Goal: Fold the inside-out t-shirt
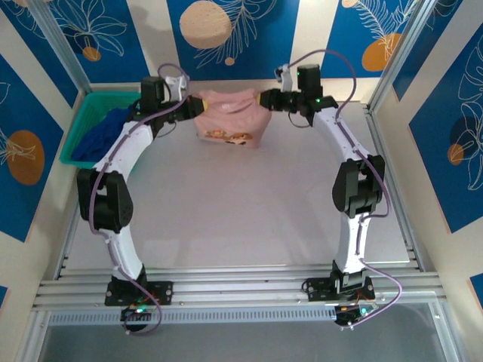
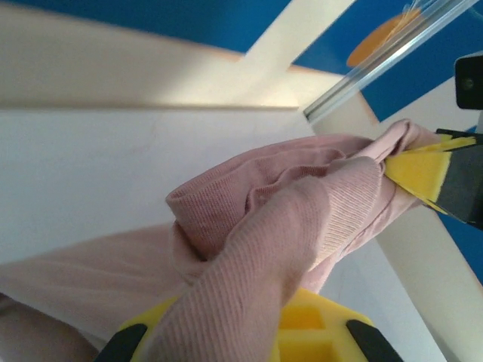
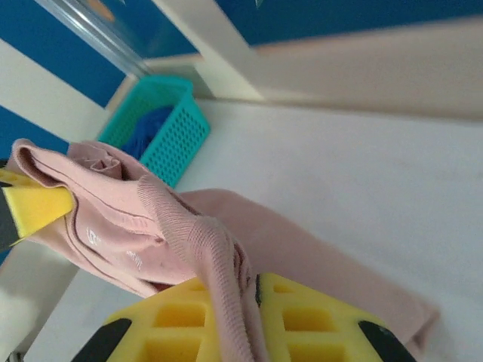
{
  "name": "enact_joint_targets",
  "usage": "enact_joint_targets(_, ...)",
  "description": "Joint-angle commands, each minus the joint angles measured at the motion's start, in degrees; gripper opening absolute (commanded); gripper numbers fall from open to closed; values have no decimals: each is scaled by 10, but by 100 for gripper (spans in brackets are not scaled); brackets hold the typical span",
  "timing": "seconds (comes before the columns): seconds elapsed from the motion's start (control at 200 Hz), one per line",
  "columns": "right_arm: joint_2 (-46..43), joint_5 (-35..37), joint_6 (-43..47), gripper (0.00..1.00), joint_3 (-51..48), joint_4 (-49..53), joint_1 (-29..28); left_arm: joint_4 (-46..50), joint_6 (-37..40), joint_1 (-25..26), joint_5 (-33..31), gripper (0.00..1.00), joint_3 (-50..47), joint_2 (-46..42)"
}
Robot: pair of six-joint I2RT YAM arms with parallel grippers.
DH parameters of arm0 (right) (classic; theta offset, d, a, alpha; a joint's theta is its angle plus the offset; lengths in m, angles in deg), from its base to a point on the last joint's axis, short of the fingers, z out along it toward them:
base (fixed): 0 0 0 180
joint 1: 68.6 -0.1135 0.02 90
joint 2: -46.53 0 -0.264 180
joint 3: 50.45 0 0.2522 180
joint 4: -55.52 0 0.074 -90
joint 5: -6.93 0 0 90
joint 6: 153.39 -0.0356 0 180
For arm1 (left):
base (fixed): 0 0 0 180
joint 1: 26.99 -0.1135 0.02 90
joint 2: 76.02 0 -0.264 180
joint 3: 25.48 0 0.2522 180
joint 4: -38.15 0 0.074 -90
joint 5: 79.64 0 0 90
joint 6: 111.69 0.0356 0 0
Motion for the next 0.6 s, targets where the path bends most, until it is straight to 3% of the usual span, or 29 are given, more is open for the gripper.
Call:
enact_joint_targets(0.0,-83,-17,11,0,-128,-20,-22,-16,6,15,17,0,-118,-61)
enact_joint_targets(0.155,-206,-8,-26,0,-348,-54,-61,-55,-25,66,-18,0,-318,-201)
enact_joint_targets(0.255,-249,13,-26,0,-419,-26,-82,-70,-56,95,-47,0,-412,-273)
enact_joint_targets(0.405,-229,42,-18,0,-418,4,-82,-77,-65,104,-105,0,-469,-297)
enact_joint_targets(0.595,-135,54,-8,0,-332,27,-78,-62,-60,89,-160,0,-460,-236)
